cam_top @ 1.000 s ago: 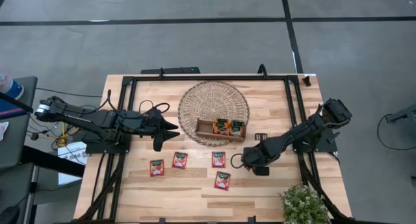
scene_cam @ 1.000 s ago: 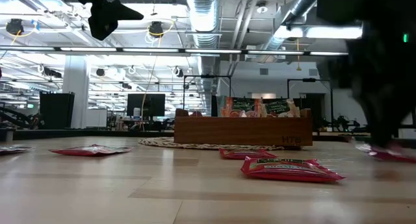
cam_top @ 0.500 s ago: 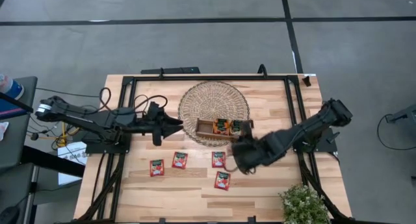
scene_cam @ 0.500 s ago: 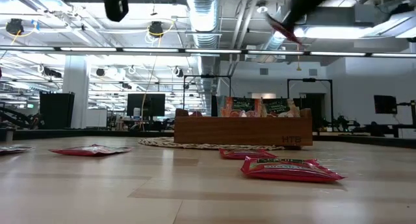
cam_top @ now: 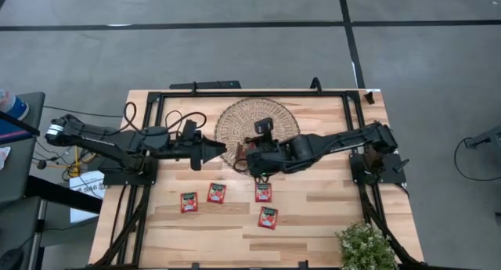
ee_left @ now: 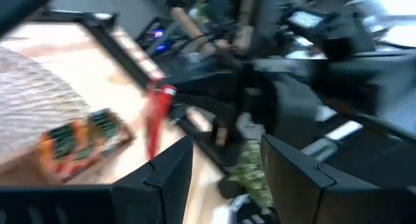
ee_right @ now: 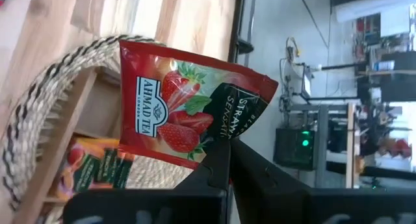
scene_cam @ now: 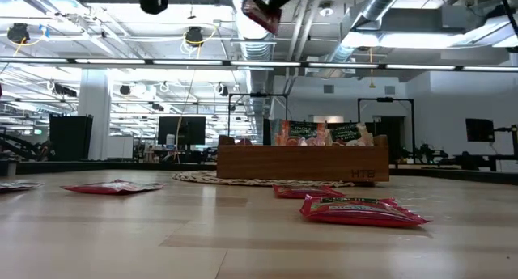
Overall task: Pick & Place Tea
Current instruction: Put the red tea bag into the left section of the wooden organizer
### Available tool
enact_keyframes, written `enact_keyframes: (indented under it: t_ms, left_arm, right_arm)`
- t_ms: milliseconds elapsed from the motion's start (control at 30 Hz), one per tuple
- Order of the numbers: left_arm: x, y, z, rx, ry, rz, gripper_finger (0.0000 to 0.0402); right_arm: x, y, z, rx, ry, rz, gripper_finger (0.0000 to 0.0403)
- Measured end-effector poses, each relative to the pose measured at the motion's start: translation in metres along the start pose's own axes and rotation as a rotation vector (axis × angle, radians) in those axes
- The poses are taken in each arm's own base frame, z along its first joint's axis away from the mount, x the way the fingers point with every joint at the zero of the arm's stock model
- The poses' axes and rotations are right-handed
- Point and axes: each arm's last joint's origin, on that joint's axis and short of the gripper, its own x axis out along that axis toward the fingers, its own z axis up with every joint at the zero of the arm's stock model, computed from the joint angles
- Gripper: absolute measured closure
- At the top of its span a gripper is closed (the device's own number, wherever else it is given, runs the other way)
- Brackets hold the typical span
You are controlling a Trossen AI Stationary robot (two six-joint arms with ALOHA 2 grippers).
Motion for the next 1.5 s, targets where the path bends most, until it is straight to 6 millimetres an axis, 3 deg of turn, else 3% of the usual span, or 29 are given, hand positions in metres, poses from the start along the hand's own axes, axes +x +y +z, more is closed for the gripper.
enact_keyframes:
  t_ms: [167,400,1000,1267,1500]
  left_arm:
    - [0.005,0.002,0.009,-0.015,0.024,0.143,0.0227]
    - [0.014,0.007,0.015,-0.059,0.029,0.180,0.0227]
    - [0.019,0.007,0.015,-0.053,0.062,0.141,0.0227]
    - [0.035,0.012,0.005,-0.067,0.102,0.136,0.0227]
    - [0.037,0.014,0.007,-0.072,0.090,0.142,0.0231]
  right_arm:
    - [0.000,-0.003,0.018,-0.044,-0.037,0.011,0.0403]
    - [-0.009,-0.012,0.030,-0.008,-0.115,0.062,0.0403]
    - [0.001,-0.023,0.025,0.015,-0.138,0.146,0.0403]
    - [0.008,-0.029,0.023,0.039,-0.146,0.159,0.0403]
    - [0.010,-0.030,0.021,0.053,-0.129,0.165,0.0403]
